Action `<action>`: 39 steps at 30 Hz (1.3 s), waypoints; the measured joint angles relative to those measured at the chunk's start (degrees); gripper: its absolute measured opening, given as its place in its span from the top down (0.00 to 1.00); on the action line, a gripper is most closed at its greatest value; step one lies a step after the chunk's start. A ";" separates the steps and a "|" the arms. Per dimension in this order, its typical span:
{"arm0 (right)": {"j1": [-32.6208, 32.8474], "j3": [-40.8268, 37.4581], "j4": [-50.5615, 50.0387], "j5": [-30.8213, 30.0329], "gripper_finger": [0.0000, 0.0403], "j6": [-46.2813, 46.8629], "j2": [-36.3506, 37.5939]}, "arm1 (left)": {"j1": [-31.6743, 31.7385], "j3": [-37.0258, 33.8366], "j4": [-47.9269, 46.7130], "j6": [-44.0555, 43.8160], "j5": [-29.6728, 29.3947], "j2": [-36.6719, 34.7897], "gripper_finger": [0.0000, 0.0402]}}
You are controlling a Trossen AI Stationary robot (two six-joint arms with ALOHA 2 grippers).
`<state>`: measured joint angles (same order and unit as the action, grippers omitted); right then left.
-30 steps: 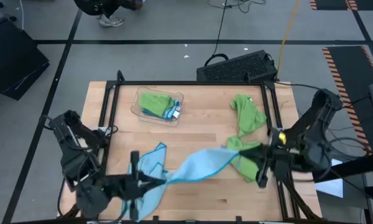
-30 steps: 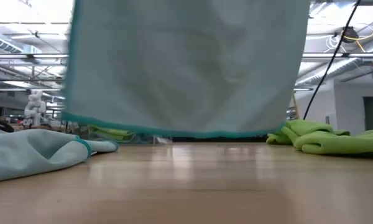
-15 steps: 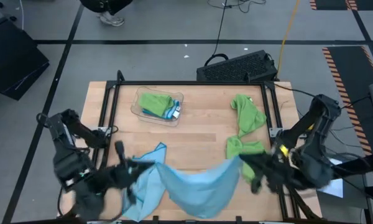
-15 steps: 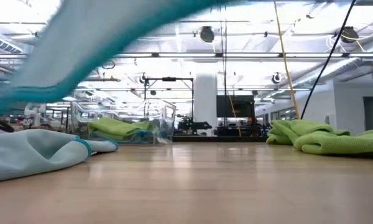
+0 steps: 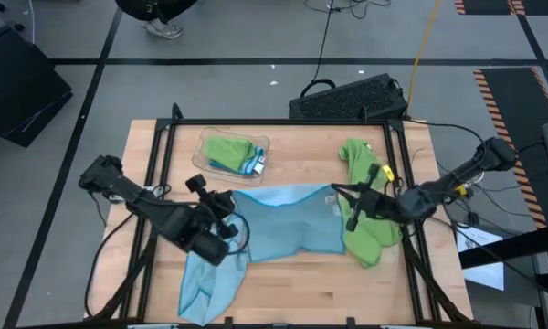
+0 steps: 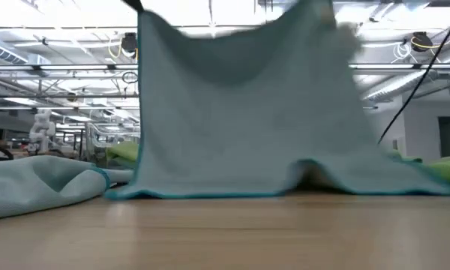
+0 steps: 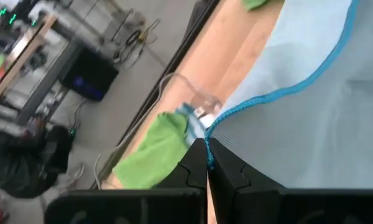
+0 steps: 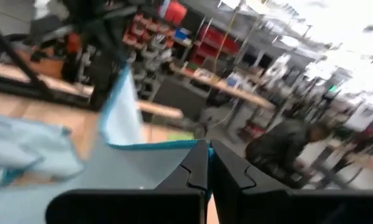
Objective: Fold microfiber towels
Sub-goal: Fold the right blue microfiber cloth
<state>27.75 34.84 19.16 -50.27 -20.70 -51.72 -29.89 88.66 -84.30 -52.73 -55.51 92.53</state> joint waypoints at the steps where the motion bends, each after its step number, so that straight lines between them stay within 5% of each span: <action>1: -1.54 -1.83 0.07 1.83 1.00 1.61 0.55 | 0.55 -0.98 0.69 -0.14 0.05 -0.01 0.99; 8: -7.89 -8.99 0.53 5.15 1.00 4.90 1.39 | 1.96 -3.79 4.16 0.23 0.21 -0.04 0.99; 16: -8.38 -12.78 0.34 16.19 1.00 13.01 1.44 | -0.36 -8.24 11.05 2.10 5.31 -0.02 0.99; 24: -8.16 -17.54 0.35 17.58 1.00 21.95 1.52 | -5.25 -16.41 16.87 -7.97 6.53 -0.02 0.99; 39: -8.13 -19.92 1.52 27.42 0.99 26.08 1.79 | -8.37 -22.86 40.95 3.04 8.29 -0.02 0.98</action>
<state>19.62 14.92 20.68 -22.84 5.38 -49.93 -38.26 65.80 -43.35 -49.69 -47.22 92.51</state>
